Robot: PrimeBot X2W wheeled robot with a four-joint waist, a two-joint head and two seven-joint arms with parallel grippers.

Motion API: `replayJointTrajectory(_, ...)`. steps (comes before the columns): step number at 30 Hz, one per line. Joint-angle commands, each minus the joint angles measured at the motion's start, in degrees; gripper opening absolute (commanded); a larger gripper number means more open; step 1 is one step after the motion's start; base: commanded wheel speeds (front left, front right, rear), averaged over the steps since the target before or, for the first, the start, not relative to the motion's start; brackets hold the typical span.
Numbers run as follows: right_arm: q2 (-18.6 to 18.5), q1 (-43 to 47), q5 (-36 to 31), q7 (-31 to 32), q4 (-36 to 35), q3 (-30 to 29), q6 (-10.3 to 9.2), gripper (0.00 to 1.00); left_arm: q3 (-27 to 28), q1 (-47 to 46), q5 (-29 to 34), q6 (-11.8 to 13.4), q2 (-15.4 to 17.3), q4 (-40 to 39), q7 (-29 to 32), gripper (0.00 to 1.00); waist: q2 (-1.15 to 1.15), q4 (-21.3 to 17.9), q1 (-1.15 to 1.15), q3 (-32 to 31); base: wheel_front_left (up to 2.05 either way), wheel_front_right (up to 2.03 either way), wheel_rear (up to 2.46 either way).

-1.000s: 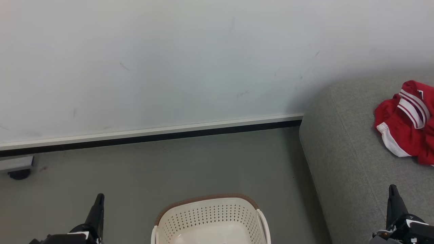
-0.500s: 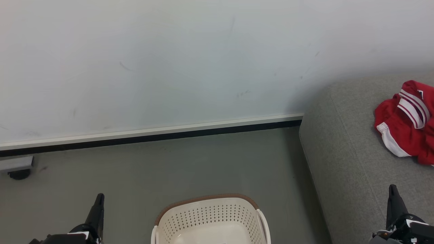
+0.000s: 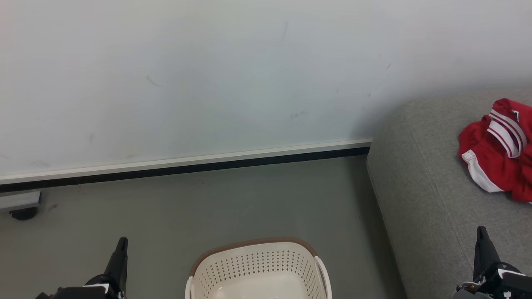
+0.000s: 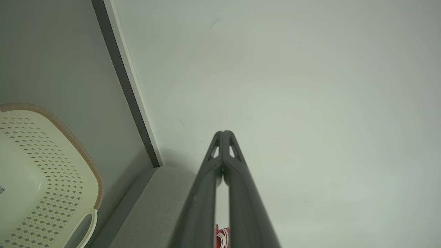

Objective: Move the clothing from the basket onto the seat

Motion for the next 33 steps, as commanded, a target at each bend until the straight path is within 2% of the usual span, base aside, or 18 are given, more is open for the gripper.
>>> replayJointTrajectory(1, -0.4, -0.1, -0.1, -0.2, -0.2, 0.1, 0.02, 0.00, 0.2, 0.0, -0.5, -0.4, 0.0, 0.1, 0.2, 0.00, 0.00, 0.0, 0.00, 0.0, 0.00, 0.00, 0.00)
replayJointTrajectory(33, -0.3, -0.1, -0.1, -0.2, -0.1, 0.0, 0.02, 0.00, 0.2, 0.0, -0.5, -0.4, 0.0, 0.1, 0.2, 0.00, 0.00, 0.0, 0.00, 0.0, 0.00, 0.00, 0.00)
